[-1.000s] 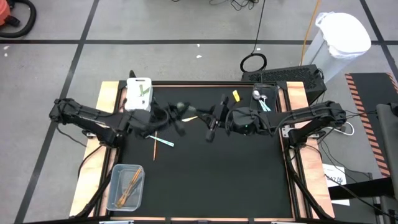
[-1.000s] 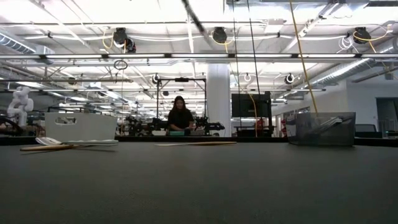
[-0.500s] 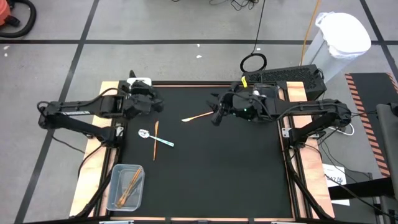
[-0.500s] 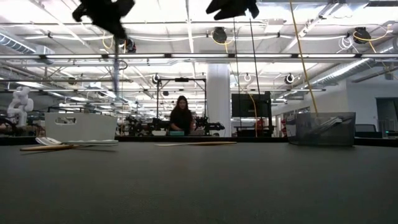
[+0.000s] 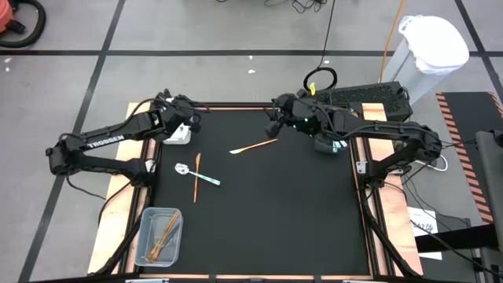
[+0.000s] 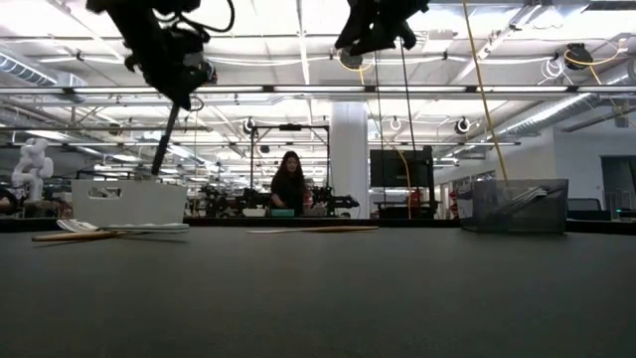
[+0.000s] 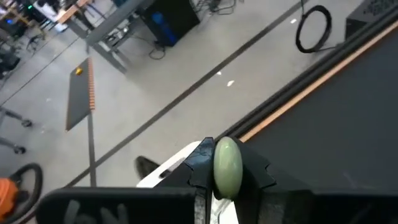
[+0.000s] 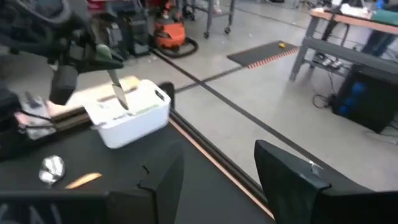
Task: Sort silverware by color (type)
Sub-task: Put the green knife into the white bin, then put the blue spoon into the black bin
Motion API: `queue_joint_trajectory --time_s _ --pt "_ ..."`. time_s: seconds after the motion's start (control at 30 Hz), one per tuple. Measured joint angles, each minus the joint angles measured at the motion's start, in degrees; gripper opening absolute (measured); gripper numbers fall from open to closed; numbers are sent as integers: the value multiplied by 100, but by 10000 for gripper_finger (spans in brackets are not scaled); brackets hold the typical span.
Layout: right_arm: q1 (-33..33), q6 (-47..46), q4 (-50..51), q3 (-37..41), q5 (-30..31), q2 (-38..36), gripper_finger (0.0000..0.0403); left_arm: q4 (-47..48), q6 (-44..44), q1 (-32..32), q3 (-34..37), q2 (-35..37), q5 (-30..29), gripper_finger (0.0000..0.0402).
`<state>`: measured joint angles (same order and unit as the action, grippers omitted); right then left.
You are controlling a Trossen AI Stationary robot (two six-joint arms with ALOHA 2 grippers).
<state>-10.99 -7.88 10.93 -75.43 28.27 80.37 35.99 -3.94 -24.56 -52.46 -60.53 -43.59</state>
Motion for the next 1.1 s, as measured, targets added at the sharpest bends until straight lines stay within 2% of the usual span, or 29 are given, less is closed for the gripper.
queue_joint_trajectory --time_s 0.13,0.3,0.43,0.6,0.73,0.87,0.93,1.1 --pt "-146 -2 10 3 -222 47 191 -1109 659 -317 518 0 90 32" --pt "-186 -1 78 3 -604 100 191 -2259 723 -759 1081 28 181 35" --pt "-181 -1 130 3 -610 113 192 -2885 398 -1007 1472 37 231 36" --pt "-185 109 123 3 -610 134 192 -2943 -195 -1119 1578 53 202 45" --pt "-185 303 69 3 -767 134 192 -2872 -521 -1117 1578 243 113 89" --pt "-209 245 54 3 -1205 134 192 -2601 -771 -1119 1564 601 -27 155" --pt "-209 205 70 3 -1232 134 192 -2347 -778 -1094 1450 805 -30 188" --pt "-309 -44 232 3 -1329 144 192 -1808 -777 -910 878 1252 395 240"
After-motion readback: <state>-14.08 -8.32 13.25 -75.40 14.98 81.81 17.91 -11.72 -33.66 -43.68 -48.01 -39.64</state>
